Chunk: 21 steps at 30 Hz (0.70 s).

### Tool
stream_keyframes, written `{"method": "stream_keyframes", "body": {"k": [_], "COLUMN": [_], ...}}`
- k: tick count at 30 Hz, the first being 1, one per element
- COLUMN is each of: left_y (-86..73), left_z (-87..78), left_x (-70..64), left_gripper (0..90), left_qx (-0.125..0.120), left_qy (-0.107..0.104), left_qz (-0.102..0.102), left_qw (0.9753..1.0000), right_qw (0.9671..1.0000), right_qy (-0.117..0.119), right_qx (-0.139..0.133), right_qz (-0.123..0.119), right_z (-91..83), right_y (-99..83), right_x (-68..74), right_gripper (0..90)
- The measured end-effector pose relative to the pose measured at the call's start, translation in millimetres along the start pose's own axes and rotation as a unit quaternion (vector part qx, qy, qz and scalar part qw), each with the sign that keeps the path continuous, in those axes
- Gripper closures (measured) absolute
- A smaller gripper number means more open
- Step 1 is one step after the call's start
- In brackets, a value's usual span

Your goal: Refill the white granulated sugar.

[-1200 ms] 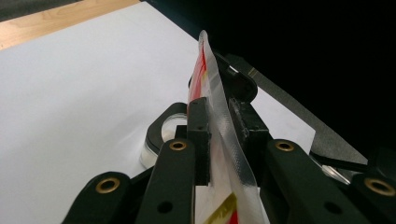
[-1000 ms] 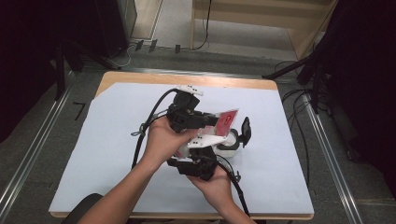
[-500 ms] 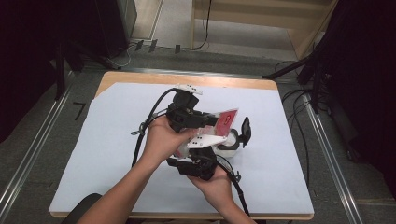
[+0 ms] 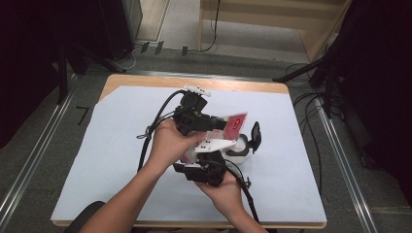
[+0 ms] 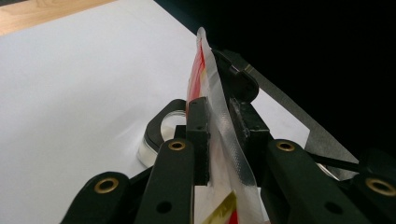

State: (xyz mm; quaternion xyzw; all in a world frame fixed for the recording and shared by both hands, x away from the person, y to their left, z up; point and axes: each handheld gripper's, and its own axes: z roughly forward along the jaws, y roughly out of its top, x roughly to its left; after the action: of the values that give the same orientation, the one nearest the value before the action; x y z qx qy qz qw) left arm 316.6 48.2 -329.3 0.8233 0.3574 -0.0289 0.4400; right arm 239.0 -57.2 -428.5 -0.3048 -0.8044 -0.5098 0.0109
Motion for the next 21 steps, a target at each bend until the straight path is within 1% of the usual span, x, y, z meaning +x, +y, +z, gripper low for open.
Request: {"method": "stream_keyframes", "body": {"k": [8,11,12,13,19,21], "left_y": [1.3,2.1,2.1,2.2,2.0,2.3], "left_z": [0.3,-0.5,-0.7,-1.4,-2.6,-3.0], "left_x": [0.0,-1.1,-1.7,-2.4,-4.7,-5.5], "left_gripper": [78.7,78.6,78.6,78.6,78.7,78.7], "left_qx": [0.003,0.006,0.003,0.004,-0.002,0.001], "left_qy": [-0.002,0.002,-0.001,0.003,0.005,0.007], "left_qz": [-0.002,0.001,-0.001,0.002,0.005,0.007], "left_qw": [1.0,1.0,1.0,1.0,1.0,1.0], "right_qw": [1.0,1.0,1.0,1.0,1.0,1.0], "right_qy": [-0.001,-0.001,-0.001,-0.001,-0.001,-0.001], "right_qx": [0.0,0.0,0.0,-0.001,-0.005,-0.005], "right_qz": [0.002,0.001,0.001,0.0,-0.004,-0.003], "right_z": [0.0,-0.3,-0.5,-0.8,-1.0,-1.3], "right_y": [1.1,1.5,1.7,2.0,2.4,2.6], "right_x": [0.0,0.0,0.2,0.8,2.2,2.6], "right_gripper": [63.9,63.9,63.8,63.8,63.8,63.8]}}
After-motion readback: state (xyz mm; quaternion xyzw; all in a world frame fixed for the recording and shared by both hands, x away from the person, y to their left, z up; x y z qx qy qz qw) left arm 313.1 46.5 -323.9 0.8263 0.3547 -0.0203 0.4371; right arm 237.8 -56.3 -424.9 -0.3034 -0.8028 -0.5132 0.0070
